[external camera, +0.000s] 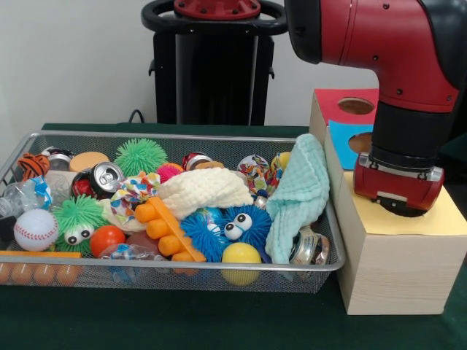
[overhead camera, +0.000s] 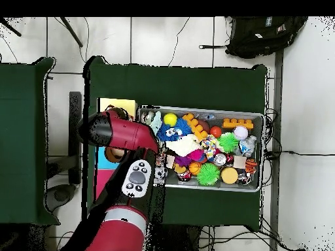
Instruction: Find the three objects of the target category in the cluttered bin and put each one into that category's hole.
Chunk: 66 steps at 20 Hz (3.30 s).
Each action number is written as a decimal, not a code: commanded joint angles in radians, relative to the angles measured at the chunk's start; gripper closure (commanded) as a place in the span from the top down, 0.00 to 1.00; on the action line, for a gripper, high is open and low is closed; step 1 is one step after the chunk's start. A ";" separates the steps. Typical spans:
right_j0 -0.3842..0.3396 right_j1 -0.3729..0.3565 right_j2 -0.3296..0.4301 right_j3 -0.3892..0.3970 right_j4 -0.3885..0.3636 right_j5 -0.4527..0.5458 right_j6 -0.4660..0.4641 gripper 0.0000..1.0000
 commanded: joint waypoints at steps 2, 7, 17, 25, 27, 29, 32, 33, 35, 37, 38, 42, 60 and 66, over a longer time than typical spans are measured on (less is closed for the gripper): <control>-0.066 0.057 0.092 0.074 0.027 0.147 0.184 1.00; -0.048 0.016 0.076 0.098 0.028 0.189 0.203 1.00; 0.001 -0.118 -0.007 0.123 0.012 0.329 0.244 1.00; -0.007 -0.146 -0.005 0.125 0.010 0.353 0.237 1.00; -0.007 -0.147 -0.006 0.117 0.012 0.363 0.240 1.00; -0.004 -0.146 -0.009 0.108 0.013 0.375 0.246 1.00; -0.002 -0.150 -0.009 0.105 0.015 0.384 0.250 1.00; -0.002 -0.151 -0.009 0.103 0.016 0.388 0.250 1.00; -0.002 -0.154 -0.008 0.102 0.015 0.391 0.250 1.00; -0.004 -0.156 -0.006 0.103 0.015 0.392 0.247 1.00; -0.003 -0.158 -0.007 0.104 0.014 0.395 0.246 1.00; -0.002 -0.173 -0.014 0.107 0.007 0.412 0.242 1.00; -0.095 -0.307 -0.020 0.232 -0.081 0.427 0.064 1.00; -0.143 -0.327 0.006 0.257 -0.108 0.404 0.017 1.00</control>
